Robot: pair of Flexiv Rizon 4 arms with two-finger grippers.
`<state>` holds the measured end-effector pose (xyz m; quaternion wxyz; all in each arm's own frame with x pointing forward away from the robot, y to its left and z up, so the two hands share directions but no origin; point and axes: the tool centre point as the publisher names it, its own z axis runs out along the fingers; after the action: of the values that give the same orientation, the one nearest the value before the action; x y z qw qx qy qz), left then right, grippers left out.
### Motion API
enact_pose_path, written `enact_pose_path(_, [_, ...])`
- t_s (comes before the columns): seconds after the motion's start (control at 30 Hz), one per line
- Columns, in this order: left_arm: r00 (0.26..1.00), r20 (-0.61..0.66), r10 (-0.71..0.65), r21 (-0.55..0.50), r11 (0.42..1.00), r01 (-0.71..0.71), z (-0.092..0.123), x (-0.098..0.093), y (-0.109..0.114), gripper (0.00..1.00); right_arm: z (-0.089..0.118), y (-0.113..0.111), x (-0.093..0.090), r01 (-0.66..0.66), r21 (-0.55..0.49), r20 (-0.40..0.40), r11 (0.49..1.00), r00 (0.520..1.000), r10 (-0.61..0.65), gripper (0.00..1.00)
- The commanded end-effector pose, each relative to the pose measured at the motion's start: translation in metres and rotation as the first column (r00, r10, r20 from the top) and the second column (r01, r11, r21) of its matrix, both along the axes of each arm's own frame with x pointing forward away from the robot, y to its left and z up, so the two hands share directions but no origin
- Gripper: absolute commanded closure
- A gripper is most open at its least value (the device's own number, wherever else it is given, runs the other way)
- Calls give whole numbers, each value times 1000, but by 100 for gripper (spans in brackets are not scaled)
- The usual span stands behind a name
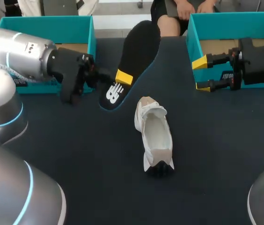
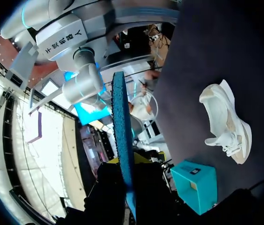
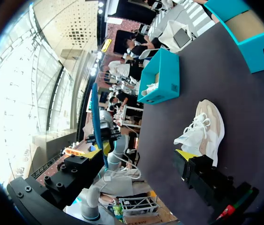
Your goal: Take the shoe out of the shoebox, open the shoe tongue, remove and reinsert the insole, then place the shoe into the shoebox
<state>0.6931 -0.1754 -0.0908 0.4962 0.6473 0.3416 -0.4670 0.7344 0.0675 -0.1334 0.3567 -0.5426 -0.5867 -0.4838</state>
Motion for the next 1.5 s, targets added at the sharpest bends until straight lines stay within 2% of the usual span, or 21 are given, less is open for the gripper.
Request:
enact_pose_path(0.03, [993, -45, 112, -68, 991, -115, -26, -23, -8, 100, 0, 1, 0, 1, 0, 0, 1000, 1000, -1, 0])
enact_pose_path(0.17, [984, -47, 173, -72, 982, -176, -41, -38, -23, 100, -1, 4, 1, 2, 7, 1, 1000, 1000, -2, 0])
enact_pose_path(0.27, [974, -63, 216, -79, 972, -221, -47, -41, -32, 100, -1, 11, 4, 2, 24, 0, 1000, 1000, -2, 0])
enact_pose_path(0.47, [960, -77, 268, -119, 954, -276, -48, -48, -49, 100, -1, 27, 6, 31, 66, -29, 997, 999, -29, 0])
enact_pose_path(0.57, [932, -89, 352, -122, 925, -361, -49, -43, -54, 100, 0, 35, 7, 23, 72, -45, 997, 999, -20, 0])
enact_pose_path(0.73, [906, -131, 403, -124, 900, -418, -53, -36, -63, 100, -1, 47, 8, -15, 74, -53, 997, 998, 19, 0])
enact_pose_path(0.93, [903, -143, 405, -136, 896, -423, -54, -24, -70, 100, 2, 57, 9, -38, 73, -55, 997, 998, 42, 0])
enact_pose_path(1.23, [899, -131, 418, -125, 893, -433, -56, -11, -94, 100, 1, 73, 13, -86, 86, -66, 993, 994, 92, 0])
enact_pose_path(1.33, [899, -127, 419, -121, 893, -433, -56, -9, -102, 100, 0, 78, 14, -94, 91, -74, 991, 992, 101, 11])
enact_pose_path(1.37, [902, -119, 415, -119, 896, -428, -55, -9, -104, 100, 0, 78, 14, -94, 91, -75, 991, 992, 101, 18])
enact_pose_path(1.4, [904, -117, 412, -122, 897, -424, -54, -10, -105, 100, -1, 79, 13, -95, 92, -75, 991, 992, 102, 34])
enact_pose_path(1.43, [904, -117, 411, -122, 897, -424, -54, -8, -106, 100, -1, 79, 13, -94, 92, -75, 991, 992, 101, 44])
enact_pose_path(1.47, [905, -116, 410, -122, 898, -423, -54, -8, -106, 100, -1, 80, 12, -92, 93, -75, 991, 992, 99, 51])
enact_pose_path(1.5, [905, -116, 408, -123, 899, -421, -54, -8, -106, 100, -2, 79, 12, -91, 94, -75, 991, 992, 98, 54])
